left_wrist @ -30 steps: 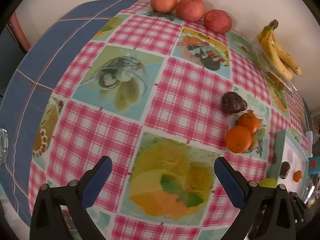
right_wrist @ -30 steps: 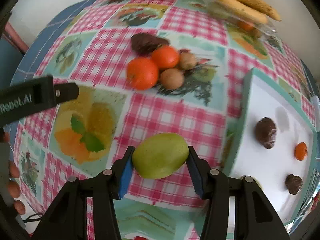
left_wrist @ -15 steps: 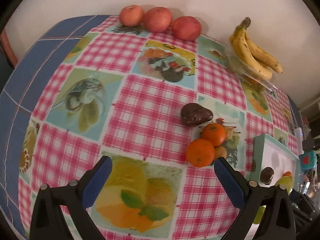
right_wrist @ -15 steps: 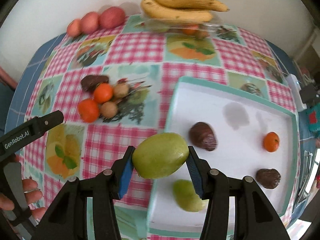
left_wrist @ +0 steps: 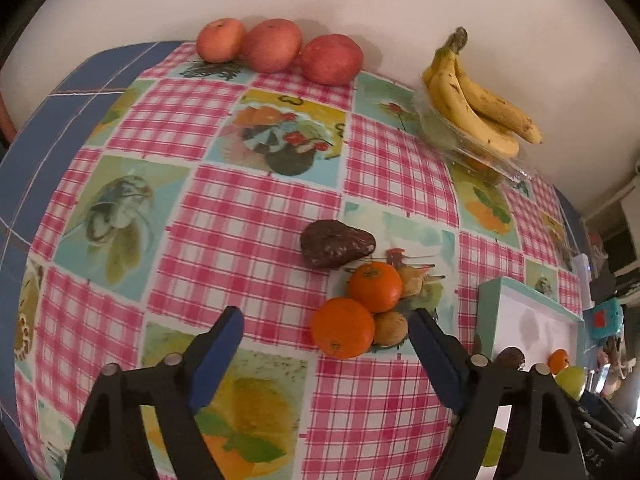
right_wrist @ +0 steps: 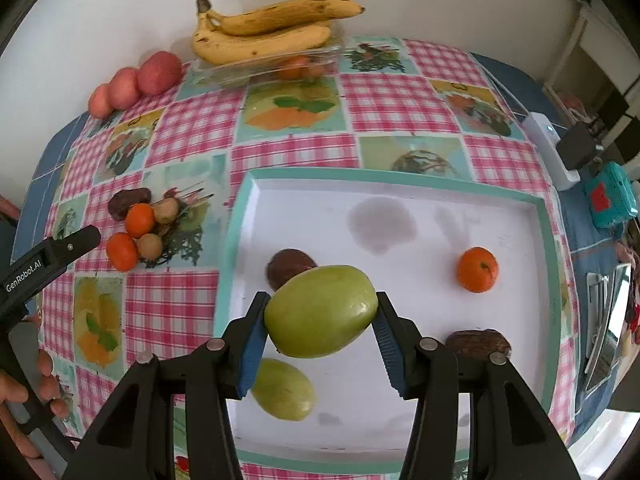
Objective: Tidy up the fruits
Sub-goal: 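Lift the green apple with the right tool while the left tool grasps a mandarin, then carry the green apple and mandarin over the white tray with both tools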
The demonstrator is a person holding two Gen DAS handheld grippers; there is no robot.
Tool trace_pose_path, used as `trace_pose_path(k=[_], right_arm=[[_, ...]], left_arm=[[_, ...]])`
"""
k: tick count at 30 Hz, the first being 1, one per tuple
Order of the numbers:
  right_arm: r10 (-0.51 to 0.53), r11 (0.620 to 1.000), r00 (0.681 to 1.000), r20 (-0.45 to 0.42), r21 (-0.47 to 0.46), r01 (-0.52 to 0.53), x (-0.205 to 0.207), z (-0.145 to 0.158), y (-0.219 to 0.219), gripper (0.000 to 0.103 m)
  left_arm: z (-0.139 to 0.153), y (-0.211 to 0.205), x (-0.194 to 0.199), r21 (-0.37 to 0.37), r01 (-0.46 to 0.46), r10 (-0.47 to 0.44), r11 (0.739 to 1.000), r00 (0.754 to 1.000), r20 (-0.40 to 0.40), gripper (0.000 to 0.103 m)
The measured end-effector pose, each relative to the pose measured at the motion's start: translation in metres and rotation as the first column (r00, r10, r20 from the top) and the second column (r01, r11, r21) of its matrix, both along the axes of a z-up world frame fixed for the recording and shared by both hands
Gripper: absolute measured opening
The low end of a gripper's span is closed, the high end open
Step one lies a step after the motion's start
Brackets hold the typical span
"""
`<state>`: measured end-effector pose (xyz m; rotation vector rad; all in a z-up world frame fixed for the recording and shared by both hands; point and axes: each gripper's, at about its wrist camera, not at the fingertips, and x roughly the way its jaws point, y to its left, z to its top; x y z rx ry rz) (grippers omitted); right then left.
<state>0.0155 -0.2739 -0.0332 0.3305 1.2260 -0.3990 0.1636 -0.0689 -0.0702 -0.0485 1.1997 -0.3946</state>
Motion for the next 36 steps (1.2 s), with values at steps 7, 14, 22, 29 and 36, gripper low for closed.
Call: trace_pose_path(k=[7, 14, 22, 29, 36], right_arm=[[-0.003, 1.000, 1.000, 0.007, 0.011, 0.003, -0.004, 0.002, -0.005, 0.053], [0.002, 1.000, 1.000, 0.016, 0.019, -0.002, -0.005, 0.003, -0.004, 0.053], [-0.010, 1.000, 1.000, 0.024, 0.023, 0.009, -0.007, 0.006, -0.007, 0.053], [-0.032, 0.999, 0.999, 0.043, 0.029, 0.031, -0.012, 0.010, -0.015, 0.053], [-0.099, 0.995, 0.993, 0.059, 0.028, 0.098, -0.027, 0.016, -0.037, 0.053]], left_arm=[[-0.012, -0.006, 0.000, -0.003, -0.001, 0.001, 1.000, 1.000, -0.023, 0.068], [-0.017, -0.009, 0.000, -0.025, 0.008, -0.009, 1.000, 0.999, -0.040, 0.042], [0.006, -0.011, -0.003, -0.052, -0.004, 0.003, 0.999, 1.000, -0.020, 0.039], [0.063, -0.015, -0.011, -0.092, 0.022, -0.014, 0.996, 0.996, 0.084, 0.039], [0.095, -0.031, -0.028, -0.137, 0.077, -0.060, 0.988, 0.991, 0.123, 0.039]])
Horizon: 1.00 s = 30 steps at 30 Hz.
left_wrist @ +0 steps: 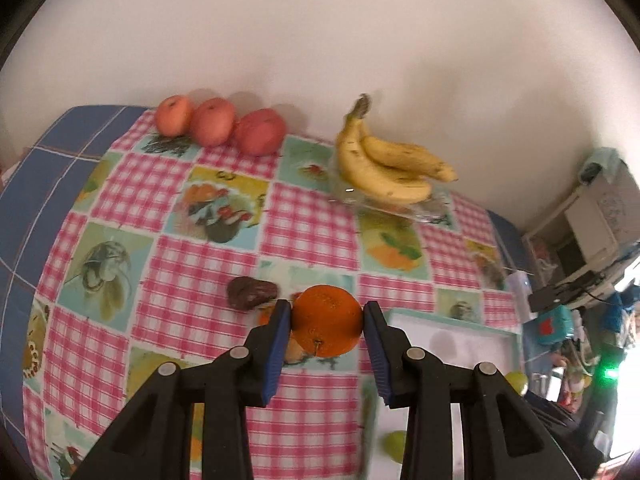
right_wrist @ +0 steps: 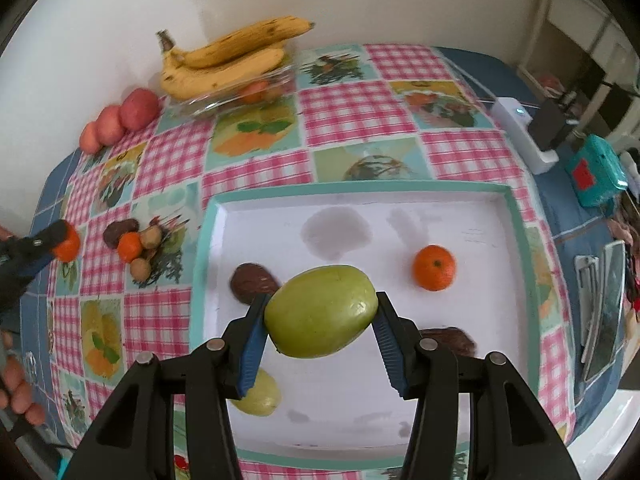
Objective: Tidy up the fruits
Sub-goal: 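Carry the green apple and mandarin over the white tray with both tools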
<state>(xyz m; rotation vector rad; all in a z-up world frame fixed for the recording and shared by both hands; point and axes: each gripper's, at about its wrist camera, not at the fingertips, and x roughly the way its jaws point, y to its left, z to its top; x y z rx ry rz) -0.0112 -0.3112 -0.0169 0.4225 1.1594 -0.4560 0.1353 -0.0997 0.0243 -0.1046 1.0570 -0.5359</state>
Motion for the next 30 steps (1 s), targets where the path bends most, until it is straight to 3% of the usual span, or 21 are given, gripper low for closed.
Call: trace_pose_path(k=[8, 17, 25, 30], right_arm=[[-0.135, 0.990, 0.991, 0.013, -0.030, 0.135, -0.032, 0.010, -0.043, 0.053], [-0.230, 0.971, 0.972, 0.045, -0.053, 0.232, -0.061, 0.023, -0.077, 0.053], [-0.247, 0.966, 0.966, 0.072, -0.057, 0.251, -0.072, 0.029, -0.085, 0.053], [-0.241, 0.970, 0.970, 0.017, -0.036, 0.242, -0.067, -0.002, -0.088, 0.053]], left_arm=[[0.016, -0.039, -0.029, -0.050, 0.119, -0.119, 0.992, 0.993, -0.008, 0.039], [0.014, -0.101, -0.072, -0.046, 0.285, -0.286, 0.958, 0.957, -0.040, 0.039], [-0.031, -0.146, -0.106, 0.062, 0.387, -0.380, 0.920, 0.920, -0.098, 0.039], [-0.076, -0.159, -0.115, 0.142, 0.415, -0.391, 0.899, 0.904, -0.173, 0.039]])
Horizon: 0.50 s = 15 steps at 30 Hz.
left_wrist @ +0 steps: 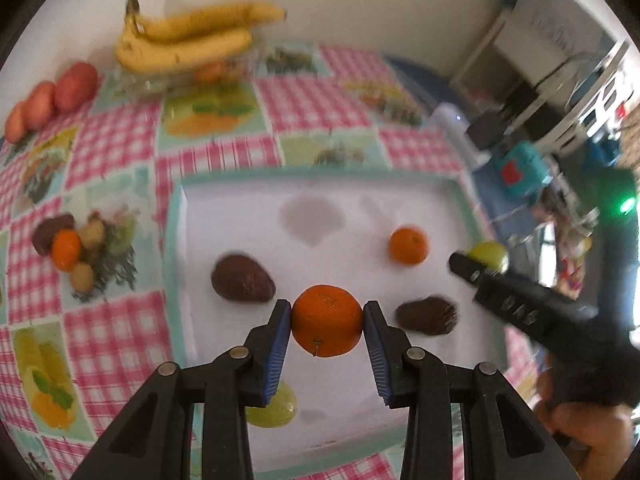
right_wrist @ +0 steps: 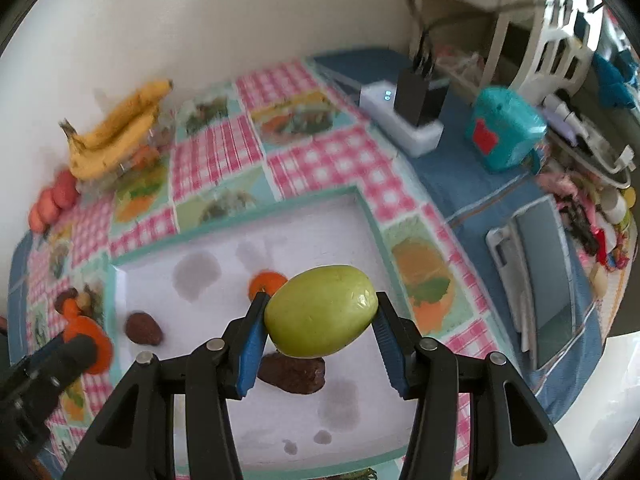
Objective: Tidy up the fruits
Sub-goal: 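Carry the green apple and mandarin over the white tray with both tools, then open both tools to drop the apple and mandarin into the tray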
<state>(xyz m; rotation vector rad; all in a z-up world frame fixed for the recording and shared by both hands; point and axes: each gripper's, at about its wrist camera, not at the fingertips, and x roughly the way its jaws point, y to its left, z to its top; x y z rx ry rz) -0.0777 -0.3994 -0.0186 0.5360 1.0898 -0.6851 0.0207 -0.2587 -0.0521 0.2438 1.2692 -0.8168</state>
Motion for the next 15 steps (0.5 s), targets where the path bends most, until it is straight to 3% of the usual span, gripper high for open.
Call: trace_pose_path(k=[6, 15], right_arm=[[-0.019, 0.999, 0.999, -0.042, 0.048, 0.021, 0.000, -0.033, -0.008, 0.053], [-0.053, 0.994, 0.995, -0.080, 0.093, 0.060, -0.004, -0.061, -0.015, 0.053]], left_arm=[[-0.030, -0.003, 0.000, 0.058, -0.001, 0.003, 0.998, 1.000, -0.031, 0.039], [-0.034, -0.002, 0.004, 0.032, -0.021, 0.022, 0.999, 0.998, -0.050, 0.040]])
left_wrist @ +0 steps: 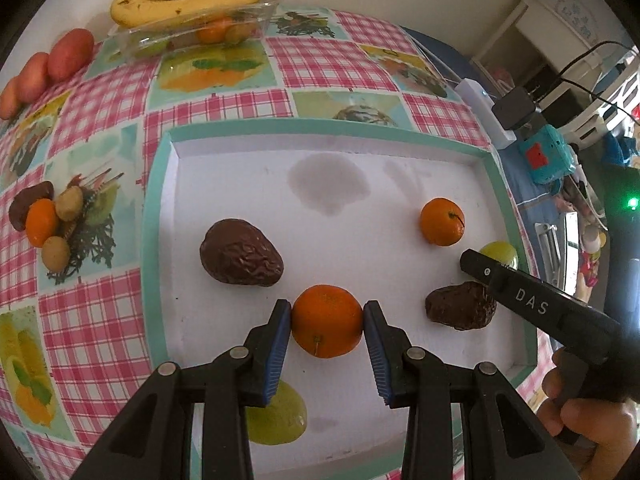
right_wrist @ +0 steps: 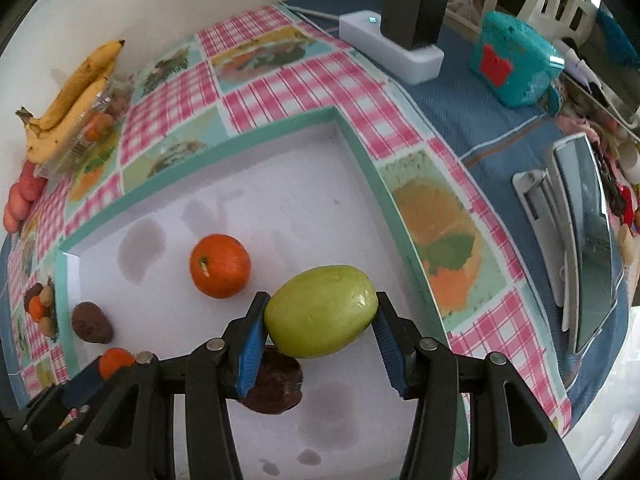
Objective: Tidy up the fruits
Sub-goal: 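Open both tools to drop the apple and mandarin into the tray, then move both tools back from the tray toward the loose fruit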
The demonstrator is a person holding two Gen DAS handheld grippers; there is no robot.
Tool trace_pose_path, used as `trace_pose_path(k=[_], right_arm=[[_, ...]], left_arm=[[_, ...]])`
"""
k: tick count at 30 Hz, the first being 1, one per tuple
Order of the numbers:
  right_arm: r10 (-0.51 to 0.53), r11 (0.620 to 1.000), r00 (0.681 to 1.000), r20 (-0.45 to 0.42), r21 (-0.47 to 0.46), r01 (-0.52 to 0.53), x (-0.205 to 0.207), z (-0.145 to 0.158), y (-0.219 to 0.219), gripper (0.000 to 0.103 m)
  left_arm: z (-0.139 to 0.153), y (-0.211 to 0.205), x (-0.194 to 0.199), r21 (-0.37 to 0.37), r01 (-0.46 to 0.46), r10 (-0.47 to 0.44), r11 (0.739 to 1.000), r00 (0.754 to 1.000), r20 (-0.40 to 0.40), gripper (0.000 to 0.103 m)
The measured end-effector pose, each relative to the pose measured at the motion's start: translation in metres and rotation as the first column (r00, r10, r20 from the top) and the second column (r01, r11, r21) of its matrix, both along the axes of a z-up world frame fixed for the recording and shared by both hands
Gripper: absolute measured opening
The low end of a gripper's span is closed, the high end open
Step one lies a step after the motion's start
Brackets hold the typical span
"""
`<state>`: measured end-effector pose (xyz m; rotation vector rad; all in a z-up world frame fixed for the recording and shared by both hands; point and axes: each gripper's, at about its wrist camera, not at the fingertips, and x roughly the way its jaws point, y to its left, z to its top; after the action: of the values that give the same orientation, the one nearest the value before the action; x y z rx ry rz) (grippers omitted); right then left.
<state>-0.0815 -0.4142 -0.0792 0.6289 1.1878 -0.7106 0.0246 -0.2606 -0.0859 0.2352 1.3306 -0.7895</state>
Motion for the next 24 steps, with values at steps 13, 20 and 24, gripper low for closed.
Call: trace_pose_path(k=[13, 20, 24], right_arm=[[0.011, 1.000, 1.000, -0.026, -0.009, -0.011, 0.002, -0.006, 0.001, 0.053], [0.002, 1.000, 1.000, -0.009, -0.007, -0.002, 0.002, 0.007, -0.003, 0.063], [0.005, 1.000, 1.000, -0.003, -0.024, -0.006, 0.002, 0.021, -0.002, 0.067]], left_arm=[[0.003, 0.001, 0.003, -0.006, -0.013, 0.013, 1.000, 1.000, -0.016, 0.042], [0.020, 0.004, 0.005, -0.040, -0.021, 0.020, 0.999, 1.000, -0.020, 0.054], [0.036, 0.011, 0.012, -0.047, -0.054, 0.054, 0.997, 0.999, -0.003, 0.059]])
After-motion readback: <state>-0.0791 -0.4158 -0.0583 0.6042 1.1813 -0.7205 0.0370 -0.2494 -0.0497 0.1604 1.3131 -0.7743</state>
